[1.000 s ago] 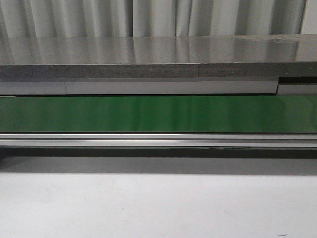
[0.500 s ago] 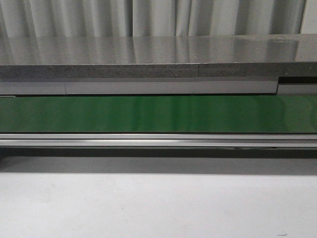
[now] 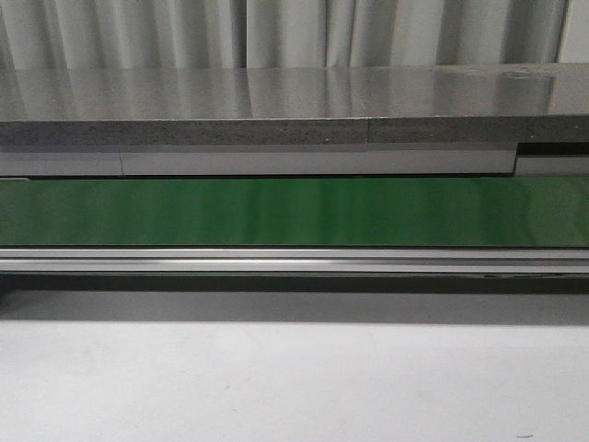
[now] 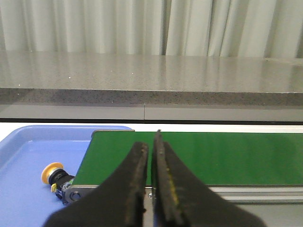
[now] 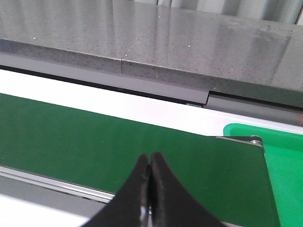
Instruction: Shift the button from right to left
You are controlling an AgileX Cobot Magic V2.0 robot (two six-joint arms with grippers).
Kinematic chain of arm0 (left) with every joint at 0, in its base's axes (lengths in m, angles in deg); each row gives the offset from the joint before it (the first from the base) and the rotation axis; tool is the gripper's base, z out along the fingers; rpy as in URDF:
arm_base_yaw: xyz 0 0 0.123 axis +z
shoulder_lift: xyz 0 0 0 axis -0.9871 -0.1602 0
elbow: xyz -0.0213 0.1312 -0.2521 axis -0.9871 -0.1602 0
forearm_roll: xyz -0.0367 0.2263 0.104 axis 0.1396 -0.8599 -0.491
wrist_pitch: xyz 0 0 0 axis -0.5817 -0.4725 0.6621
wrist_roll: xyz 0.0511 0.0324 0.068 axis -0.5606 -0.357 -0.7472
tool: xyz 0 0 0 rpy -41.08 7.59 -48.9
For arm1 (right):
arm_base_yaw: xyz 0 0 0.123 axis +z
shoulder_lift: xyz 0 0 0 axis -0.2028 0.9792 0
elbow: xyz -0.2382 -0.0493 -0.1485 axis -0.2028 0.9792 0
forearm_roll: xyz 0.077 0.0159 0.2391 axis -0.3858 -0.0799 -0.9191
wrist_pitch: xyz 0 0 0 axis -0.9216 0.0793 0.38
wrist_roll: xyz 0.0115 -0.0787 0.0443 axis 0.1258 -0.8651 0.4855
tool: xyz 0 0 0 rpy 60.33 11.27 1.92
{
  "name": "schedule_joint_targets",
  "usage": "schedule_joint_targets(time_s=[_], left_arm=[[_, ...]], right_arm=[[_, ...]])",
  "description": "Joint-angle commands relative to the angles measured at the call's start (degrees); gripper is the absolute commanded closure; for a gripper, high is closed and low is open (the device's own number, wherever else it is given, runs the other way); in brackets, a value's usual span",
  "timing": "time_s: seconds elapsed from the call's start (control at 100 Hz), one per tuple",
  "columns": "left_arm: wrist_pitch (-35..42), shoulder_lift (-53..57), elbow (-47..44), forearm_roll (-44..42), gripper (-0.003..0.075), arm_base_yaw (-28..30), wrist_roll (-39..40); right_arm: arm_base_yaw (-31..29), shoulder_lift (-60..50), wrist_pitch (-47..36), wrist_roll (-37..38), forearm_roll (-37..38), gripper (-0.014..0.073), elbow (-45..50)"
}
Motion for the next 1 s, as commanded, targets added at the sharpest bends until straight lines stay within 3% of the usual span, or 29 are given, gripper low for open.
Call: schedule_joint_targets(time_s=[0.0, 0.61, 0.73, 0.99], left_arm=[[4.7, 2.0, -2.4, 0.6, 0.0715, 0.0, 0.6], [4.7, 2.0, -2.4, 0.6, 0.0715, 0.0, 0.6], [4.7, 2.0, -2.4, 0.6, 0.0715, 0.0, 0.6], [4.7, 2.0, -2.4, 0.6, 0.0715, 0.0, 0.6]], right_arm=[[0.1, 0.1, -3.6, -0.6, -0.9, 0.0661, -1.5], [0.1, 0.1, -3.9, 0.3, -0.1, 0.0661, -1.5], [0.1, 0.0, -3.9, 7.8, 7.7, 0.0661, -1.5], [0.1, -1.1, -6.1, 33.1, 29.0, 0.0661, 0.4]])
